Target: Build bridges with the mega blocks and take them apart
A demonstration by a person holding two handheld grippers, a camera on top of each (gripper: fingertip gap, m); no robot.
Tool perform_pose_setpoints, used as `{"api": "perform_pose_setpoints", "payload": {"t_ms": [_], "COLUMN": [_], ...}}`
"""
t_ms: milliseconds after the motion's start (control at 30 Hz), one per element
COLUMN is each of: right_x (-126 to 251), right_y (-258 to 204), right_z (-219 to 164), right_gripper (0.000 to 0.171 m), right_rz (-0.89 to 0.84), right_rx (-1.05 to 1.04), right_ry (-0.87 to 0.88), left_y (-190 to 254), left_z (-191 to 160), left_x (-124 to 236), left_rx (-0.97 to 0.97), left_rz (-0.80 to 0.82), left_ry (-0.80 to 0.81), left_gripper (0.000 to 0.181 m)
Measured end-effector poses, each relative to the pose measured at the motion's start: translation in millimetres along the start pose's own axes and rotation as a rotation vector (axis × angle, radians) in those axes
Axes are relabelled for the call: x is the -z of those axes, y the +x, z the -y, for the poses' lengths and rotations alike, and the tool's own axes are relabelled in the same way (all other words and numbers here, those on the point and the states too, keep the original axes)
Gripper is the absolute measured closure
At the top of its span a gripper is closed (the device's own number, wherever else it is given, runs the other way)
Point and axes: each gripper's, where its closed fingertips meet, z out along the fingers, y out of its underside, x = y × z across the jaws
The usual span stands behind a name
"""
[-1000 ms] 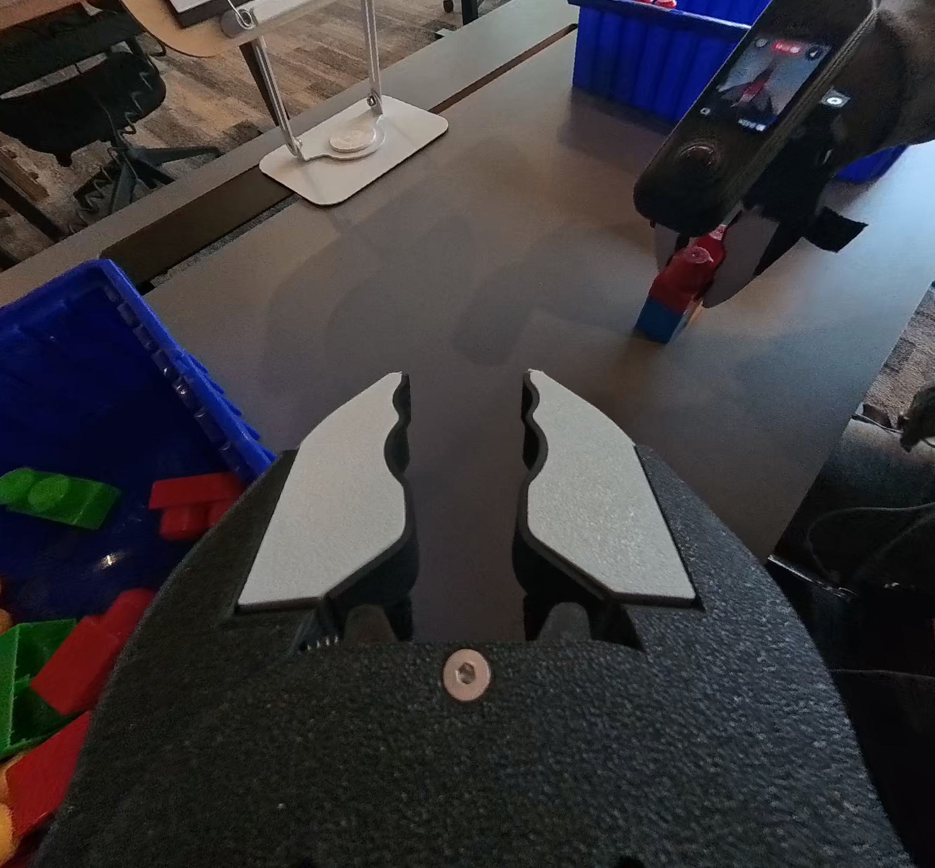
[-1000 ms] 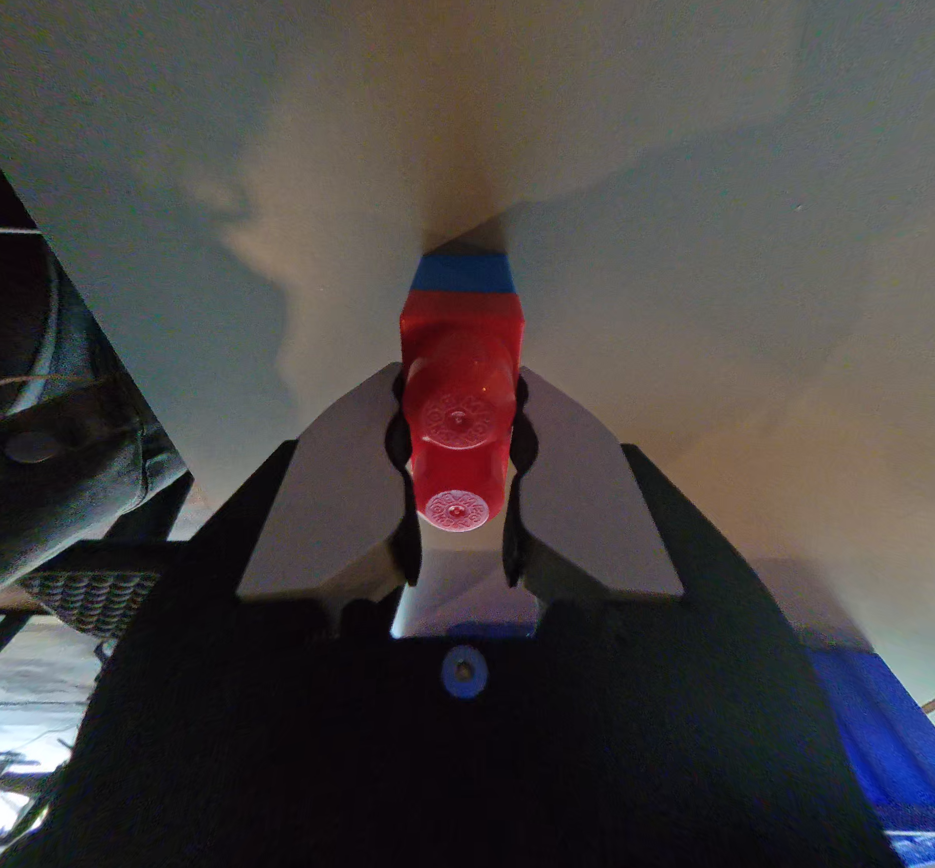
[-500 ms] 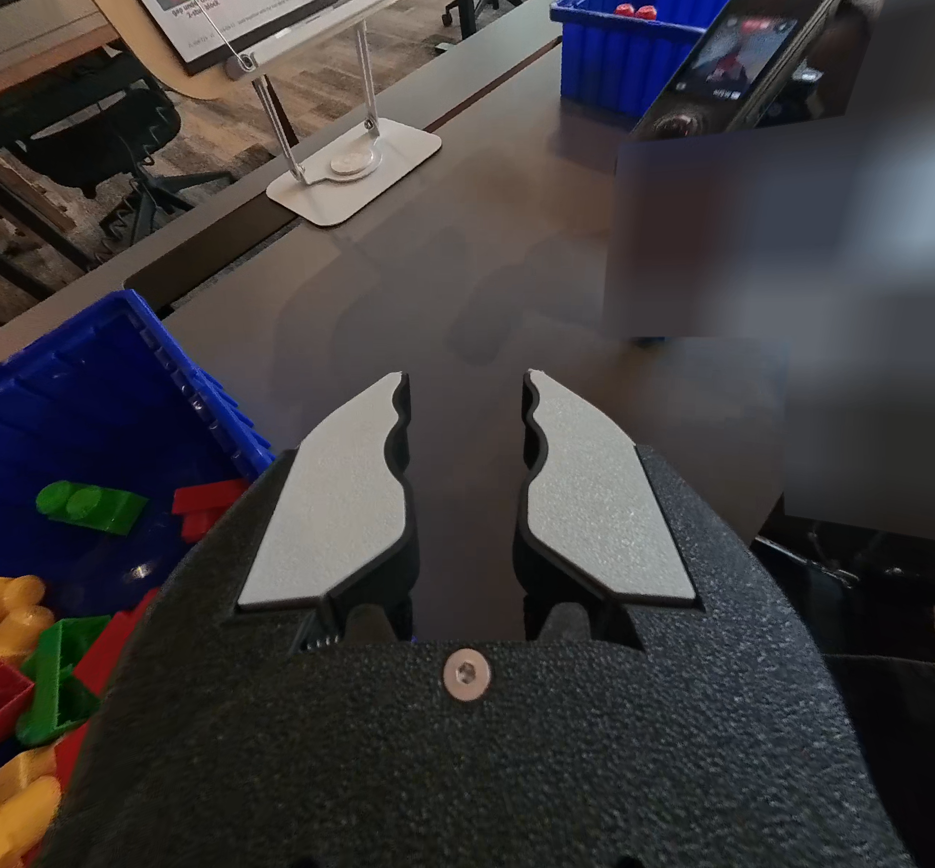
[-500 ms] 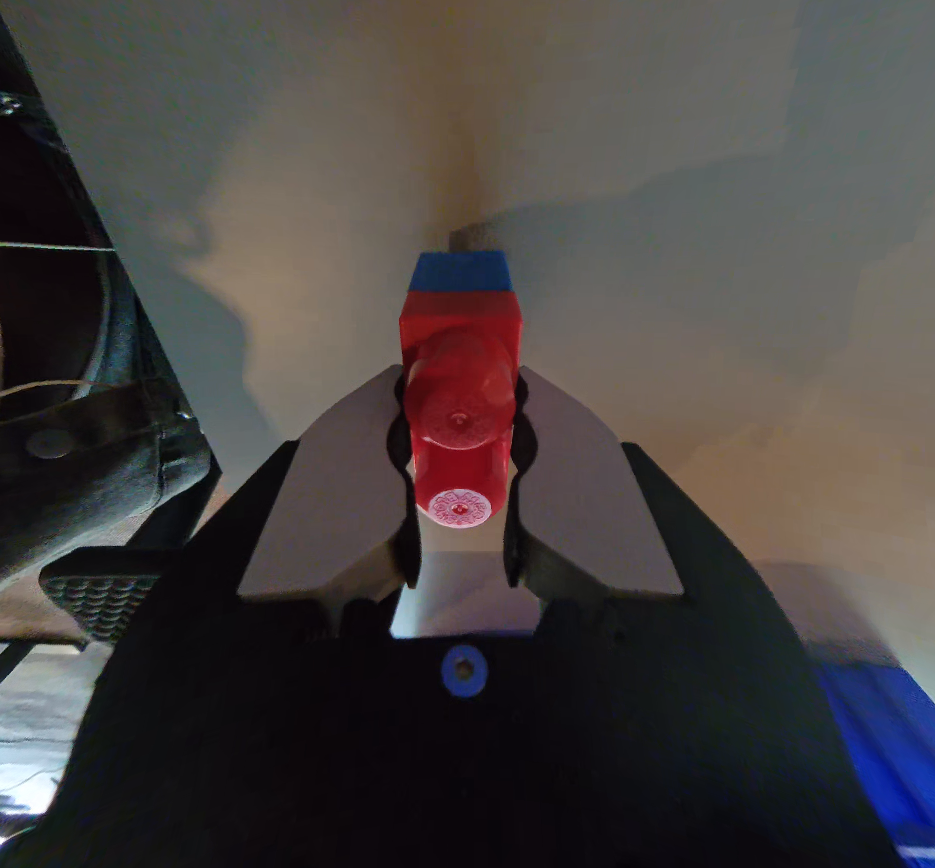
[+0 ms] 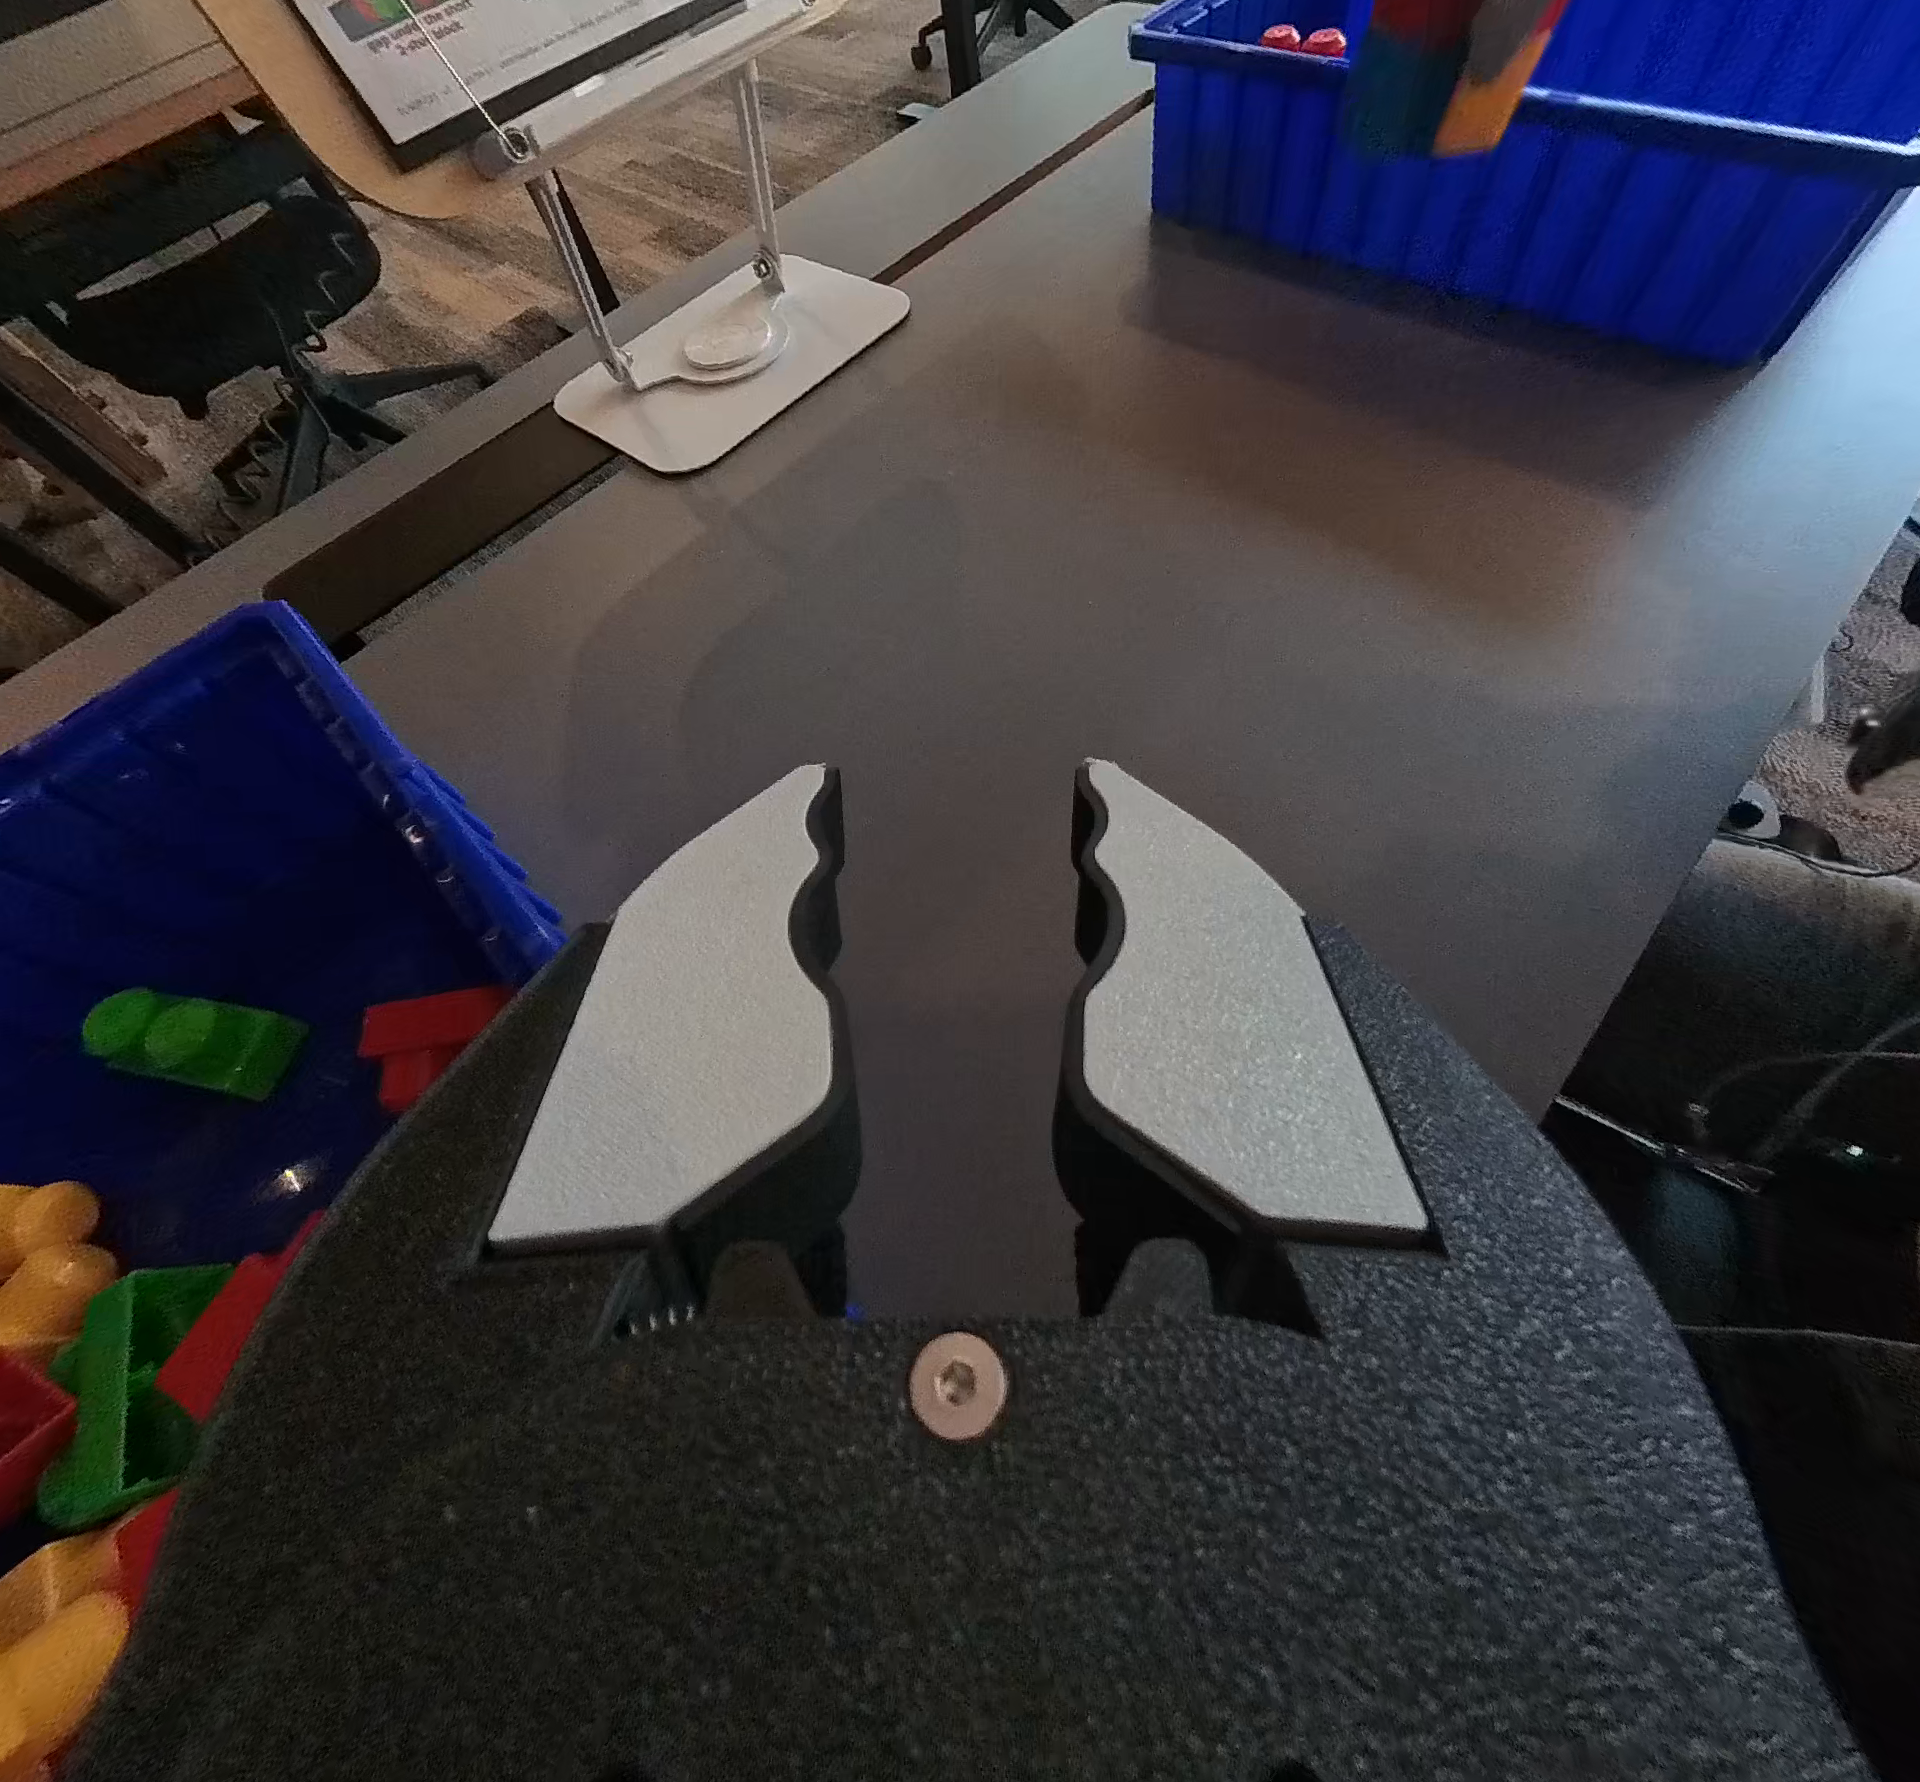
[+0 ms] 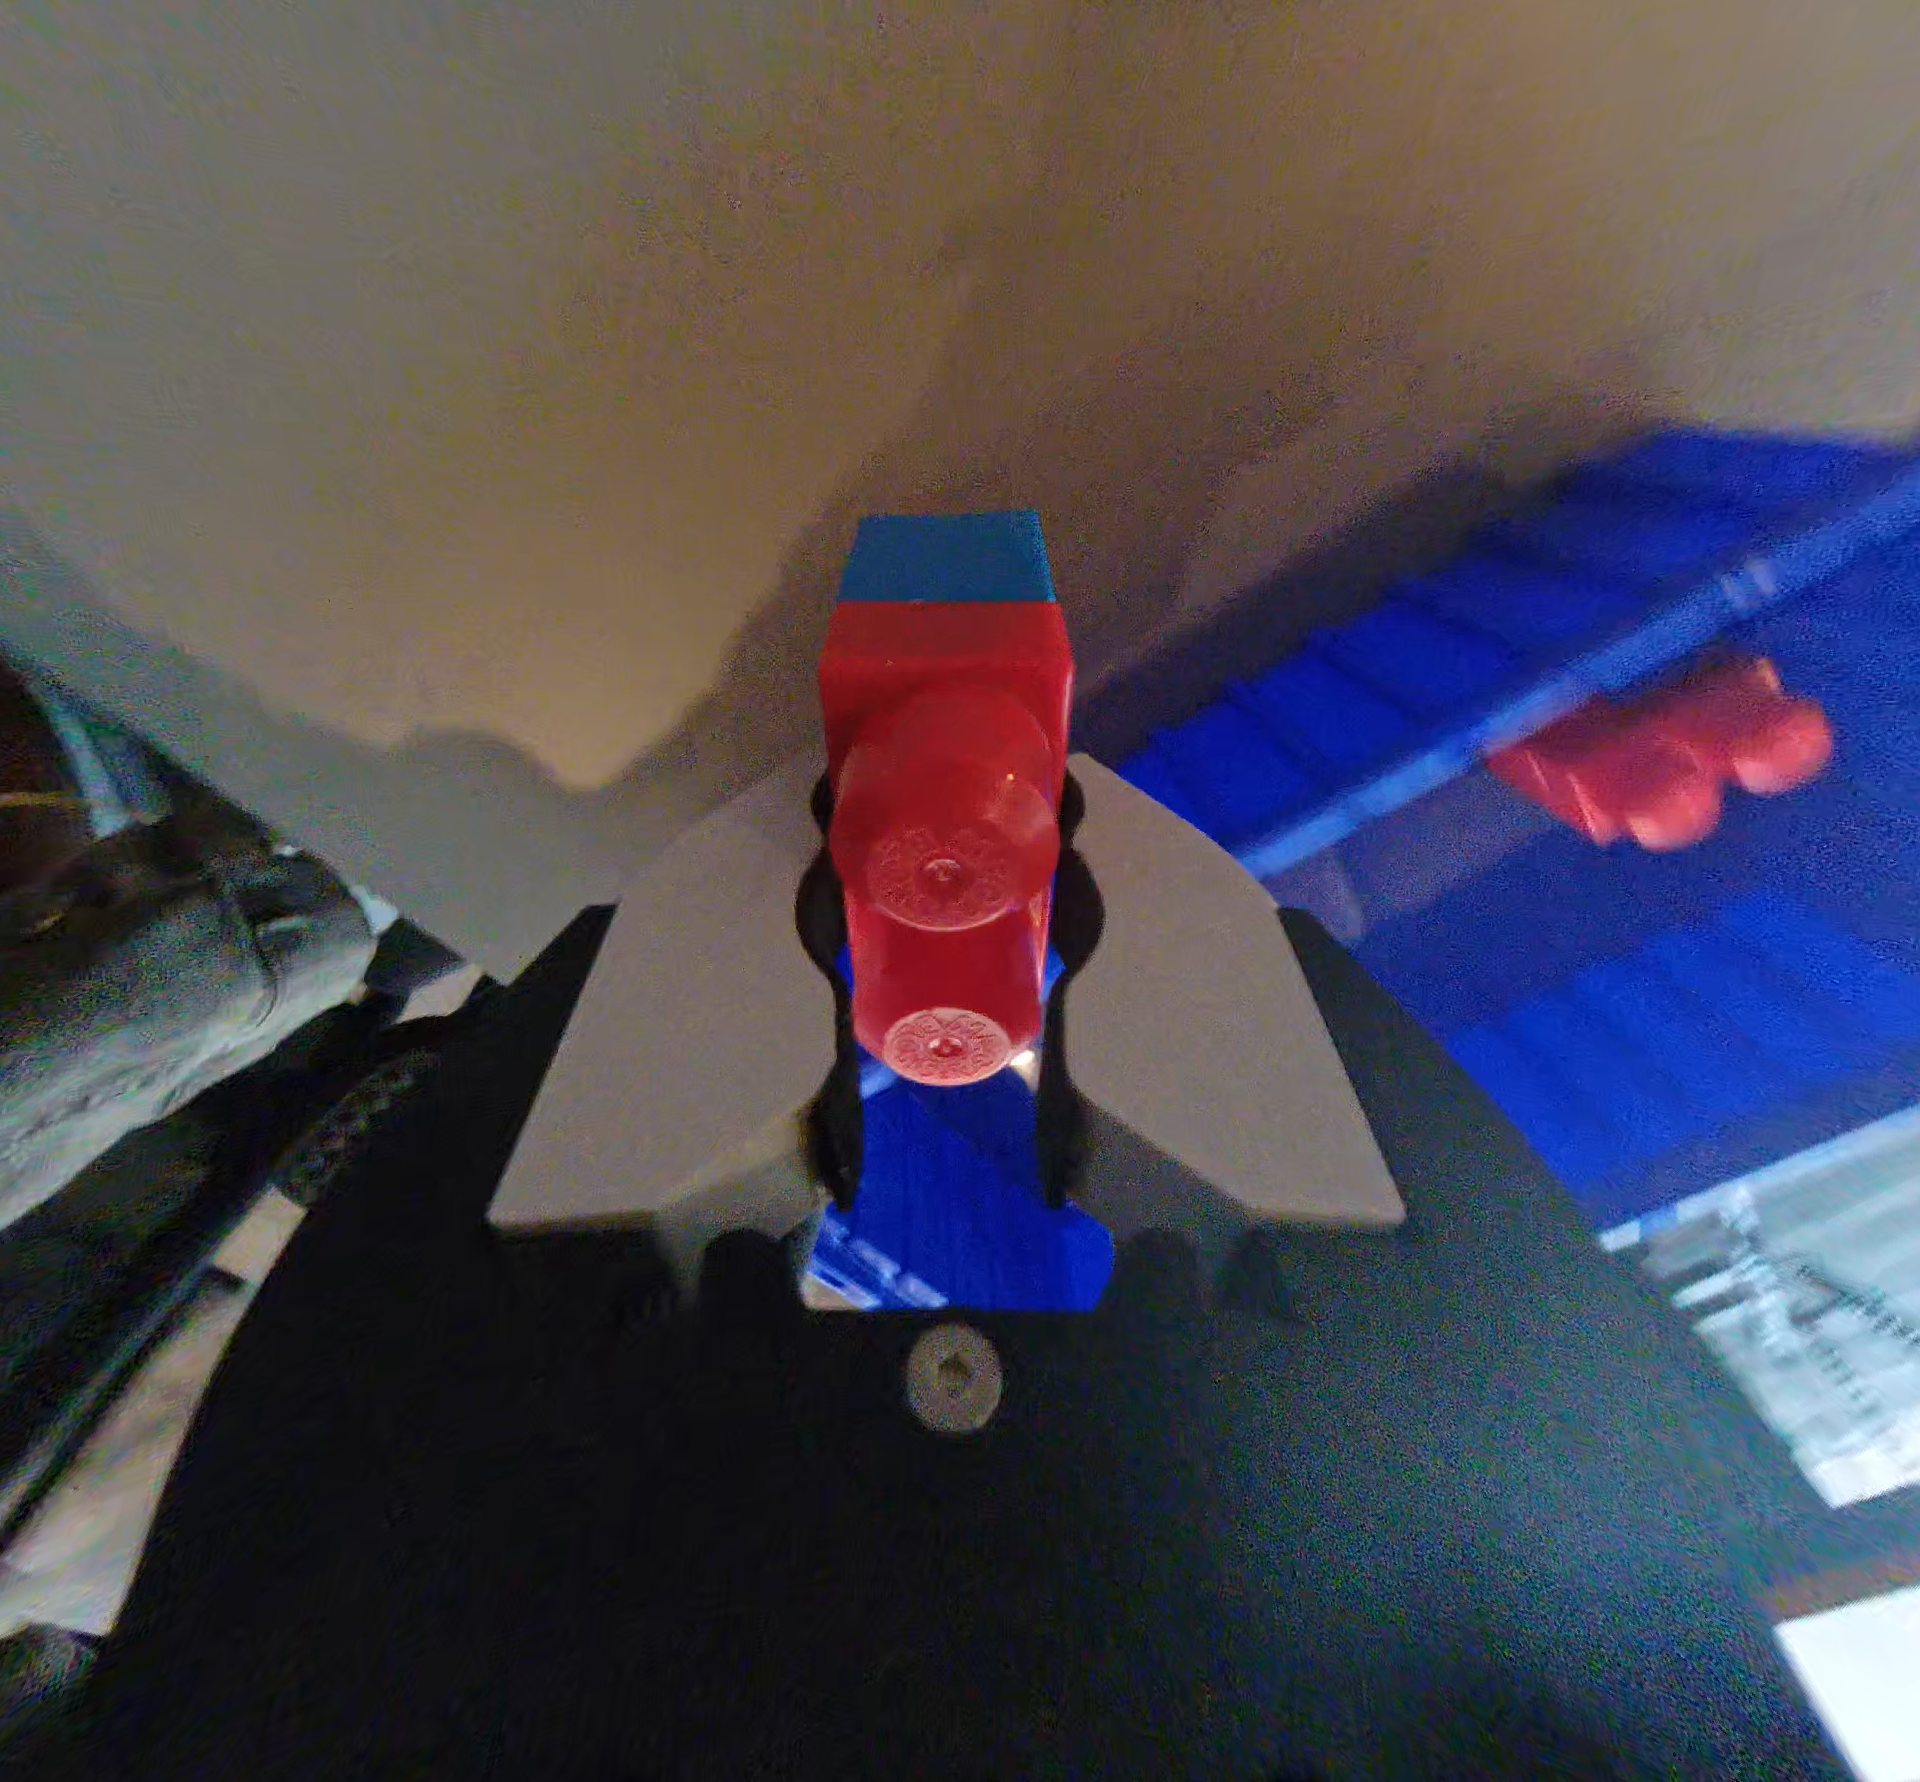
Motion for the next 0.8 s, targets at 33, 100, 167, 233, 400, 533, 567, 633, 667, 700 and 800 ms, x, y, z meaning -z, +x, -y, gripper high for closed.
{"api": "perform_pose_setpoints", "payload": {"t_ms": [33, 100, 167, 233, 400, 533, 567, 633, 667, 700, 800], "right_x": [5, 10, 9, 2, -24, -47, -54, -66, -71, -76, -90], "right_y": [22, 61, 96, 124, 182, 213, 219, 228, 232, 236, 244], "right_z": [-10, -30, -49, -70, -106, -115, -114, -113, -114, -115, -117], "right_gripper": [0.135, 0.135, 0.135, 0.135, 0.135, 0.135, 0.135, 0.135, 0.135, 0.135, 0.135], "right_rz": [-0.014, -0.019, -0.036, -0.040, -0.054, -0.064, -0.056, -0.041, -0.037, -0.031, -0.019], "right_rx": [-0.074, -0.206, -0.331, -0.441, -0.672, -0.777, -0.794, -0.821, -0.831, -0.840, -0.860], "right_ry": [0.000, 0.005, 0.011, -0.010, -0.047, -0.051, -0.050, -0.052, -0.059, -0.072, -0.096], "left_y": [0, -2, -3, -4, -8, -11, -12, -14, -16, -17, -19], "left_z": [0, -1, -2, -1, -3, -7, -7, -9, -10, -12, -17], "left_x": [0, 0, 1, 1, 1, -2, -3, -5, -6, -7, -10], "left_rx": [0.002, 0.003, 0.007, 0.007, 0.010, 0.014, 0.015, 0.018, 0.020, 0.020, 0.017], "left_rz": [0.001, 0.005, 0.010, 0.017, 0.038, 0.055, 0.059, 0.066, 0.070, 0.074, 0.084], "left_ry": [0.000, -0.003, -0.006, -0.004, -0.015, -0.034, -0.039, -0.048, -0.053, -0.059, -0.079], "left_gripper": [0.140, 0.140, 0.139, 0.140, 0.140, 0.140, 0.140, 0.140, 0.140, 0.140, 0.140]}}
